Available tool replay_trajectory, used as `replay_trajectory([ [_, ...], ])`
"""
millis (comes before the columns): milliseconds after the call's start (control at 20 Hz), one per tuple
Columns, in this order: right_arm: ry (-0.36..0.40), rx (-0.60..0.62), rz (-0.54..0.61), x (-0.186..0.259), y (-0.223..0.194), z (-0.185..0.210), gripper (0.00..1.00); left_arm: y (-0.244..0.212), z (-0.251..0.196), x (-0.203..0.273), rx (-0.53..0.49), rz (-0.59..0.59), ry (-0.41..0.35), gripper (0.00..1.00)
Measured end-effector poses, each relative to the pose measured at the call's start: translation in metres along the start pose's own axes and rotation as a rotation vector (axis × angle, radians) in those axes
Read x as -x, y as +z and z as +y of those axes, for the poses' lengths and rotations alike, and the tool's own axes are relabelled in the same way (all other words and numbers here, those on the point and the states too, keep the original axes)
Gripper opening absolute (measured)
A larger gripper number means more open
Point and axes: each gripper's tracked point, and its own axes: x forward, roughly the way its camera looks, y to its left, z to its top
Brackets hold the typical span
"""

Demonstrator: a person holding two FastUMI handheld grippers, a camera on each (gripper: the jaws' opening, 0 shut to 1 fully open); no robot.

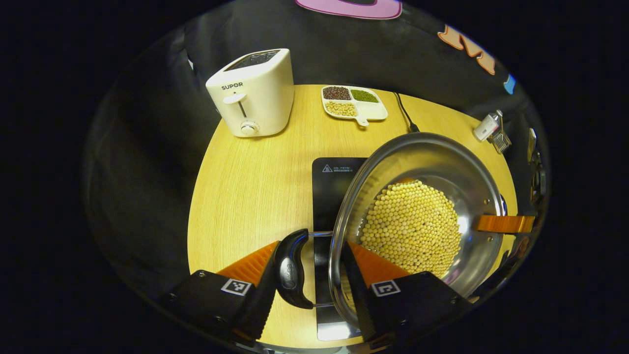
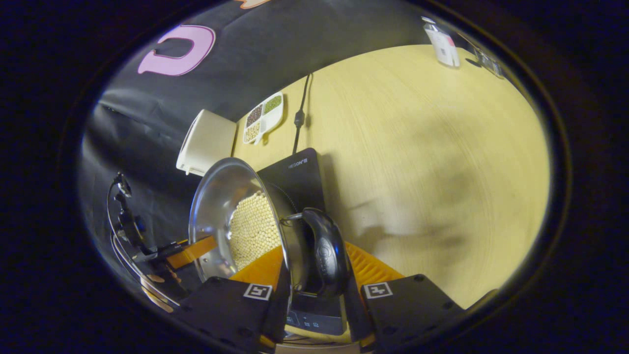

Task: First push the handle of the pot to place it horizontally, then grasp the pot with both hands and set it on the induction cooktop.

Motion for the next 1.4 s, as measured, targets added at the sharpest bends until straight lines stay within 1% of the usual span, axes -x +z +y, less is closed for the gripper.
replay_trajectory([
  [50, 0.008, 0.004, -0.033, 0.006, 0.007, 0.001, 0.47, 0.003, 0.004, 0.007, 0.004, -0.020, 0.027, 0.81],
  [100, 0.009, 0.013, -0.069, 0.013, 0.015, 0.001, 0.65, 0.007, 0.004, 0.007, 0.031, -0.055, 0.037, 0.89],
  [150, 0.017, 0.026, -0.117, 0.008, 0.023, 0.002, 0.82, 0.008, 0.003, 0.014, 0.061, -0.089, 0.038, 0.97],
  [200, 0.019, 0.038, -0.161, 0.031, 0.033, 0.000, 1.00, 0.008, 0.001, 0.022, 0.082, -0.116, 0.037, 0.96],
  [250, 0.017, 0.052, -0.209, 0.042, 0.040, -0.002, 0.94, 0.009, -0.002, 0.032, 0.098, -0.147, 0.037, 0.96],
  [300, 0.007, 0.068, -0.258, 0.055, 0.049, -0.005, 0.94, 0.012, -0.004, 0.040, 0.102, -0.178, 0.036, 0.96],
  [350, -0.003, 0.082, -0.309, 0.068, 0.054, -0.009, 1.00, 0.011, -0.009, 0.046, 0.104, -0.193, 0.029, 0.96],
  [400, -0.013, 0.095, -0.353, 0.081, 0.059, -0.012, 0.93, 0.010, -0.012, 0.052, 0.107, -0.206, 0.022, 0.96],
  [450, -0.019, 0.107, -0.395, 0.094, 0.063, -0.015, 1.00, 0.011, -0.018, 0.059, 0.108, -0.220, 0.019, 0.96],
  [500, -0.031, 0.119, -0.437, 0.107, 0.066, -0.020, 0.94, 0.011, -0.021, 0.064, 0.109, -0.233, 0.020, 0.96],
  [550, -0.056, 0.128, -0.463, 0.120, 0.068, -0.029, 1.00, 0.010, -0.027, 0.071, 0.107, -0.243, 0.020, 0.96],
  [600, -0.076, 0.133, -0.486, 0.132, 0.066, -0.037, 0.92, 0.009, -0.034, 0.078, 0.099, -0.244, 0.015, 0.96],
  [650, -0.092, 0.133, -0.507, 0.146, 0.066, -0.044, 1.00, 0.005, -0.042, 0.085, 0.094, -0.242, 0.016, 0.96],
  [700, -0.102, 0.135, -0.528, 0.159, 0.067, -0.050, 0.93, 0.005, -0.052, 0.091, 0.087, -0.253, 0.012, 0.96],
  [800, -0.107, 0.140, -0.564, 0.186, 0.066, -0.064, 0.93, 0.007, -0.077, 0.109, 0.072, -0.283, 0.001, 0.96],
  [850, -0.101, 0.142, -0.578, 0.199, 0.065, -0.071, 1.00, 0.009, -0.091, 0.119, 0.065, -0.304, 0.004, 0.97],
  [900, -0.096, 0.147, -0.591, 0.212, 0.065, -0.079, 0.93, 0.013, -0.105, 0.131, 0.058, -0.333, 0.016, 0.97],
  [950, -0.097, 0.157, -0.607, 0.227, 0.066, -0.089, 0.94, 0.019, -0.119, 0.142, 0.055, -0.365, 0.027, 0.98],
  [1000, -0.101, 0.176, -0.628, 0.240, 0.078, -0.100, 0.93, 0.025, -0.134, 0.155, 0.053, -0.409, 0.041, 0.98],
  [1100, -0.108, 0.214, -0.678, 0.277, 0.086, -0.119, 0.92, 0.038, -0.172, 0.179, 0.063, -0.485, 0.050, 0.97],
  [1200, -0.093, 0.239, -0.759, 0.319, 0.098, -0.131, 0.93, 0.052, -0.209, 0.197, 0.078, -0.566, 0.050, 0.97],
  [1250, -0.082, 0.254, -0.801, 0.340, 0.105, -0.135, 1.00, 0.058, -0.228, 0.209, 0.086, -0.614, 0.050, 0.97],
  [1400, -0.066, 0.319, -0.924, 0.395, 0.122, -0.148, 1.00, 0.072, -0.270, 0.253, 0.108, -0.746, 0.077, 0.97],
])
